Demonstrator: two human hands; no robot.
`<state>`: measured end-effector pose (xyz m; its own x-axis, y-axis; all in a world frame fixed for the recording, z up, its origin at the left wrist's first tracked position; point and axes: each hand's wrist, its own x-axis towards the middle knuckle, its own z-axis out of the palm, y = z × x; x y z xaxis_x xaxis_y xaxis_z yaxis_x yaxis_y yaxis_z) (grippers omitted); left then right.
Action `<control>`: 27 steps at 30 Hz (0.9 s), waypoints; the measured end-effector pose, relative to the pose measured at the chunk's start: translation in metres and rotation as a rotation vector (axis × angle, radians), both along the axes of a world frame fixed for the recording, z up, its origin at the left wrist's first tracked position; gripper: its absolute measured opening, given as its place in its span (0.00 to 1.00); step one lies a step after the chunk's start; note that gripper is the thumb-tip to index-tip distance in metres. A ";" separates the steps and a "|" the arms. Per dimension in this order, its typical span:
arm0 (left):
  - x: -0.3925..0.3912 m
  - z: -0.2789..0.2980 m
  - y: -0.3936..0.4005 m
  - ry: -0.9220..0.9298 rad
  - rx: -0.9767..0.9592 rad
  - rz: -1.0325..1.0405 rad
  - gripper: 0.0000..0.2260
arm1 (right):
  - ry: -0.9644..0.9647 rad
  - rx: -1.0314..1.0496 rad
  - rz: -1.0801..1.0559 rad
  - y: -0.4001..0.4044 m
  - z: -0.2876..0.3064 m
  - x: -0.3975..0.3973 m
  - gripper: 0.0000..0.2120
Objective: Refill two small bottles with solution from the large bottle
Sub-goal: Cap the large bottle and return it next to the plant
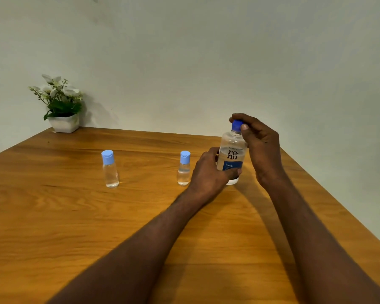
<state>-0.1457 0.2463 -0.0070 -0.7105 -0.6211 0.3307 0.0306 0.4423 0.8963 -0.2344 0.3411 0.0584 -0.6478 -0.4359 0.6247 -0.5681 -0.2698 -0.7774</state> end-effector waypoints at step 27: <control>0.000 -0.001 0.000 -0.011 -0.009 0.001 0.32 | -0.013 -0.032 -0.032 0.003 -0.002 -0.013 0.11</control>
<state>-0.1452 0.2465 -0.0077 -0.7136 -0.6186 0.3289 0.0207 0.4507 0.8925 -0.2475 0.3441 0.0563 -0.6694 -0.3951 0.6291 -0.5665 -0.2765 -0.7763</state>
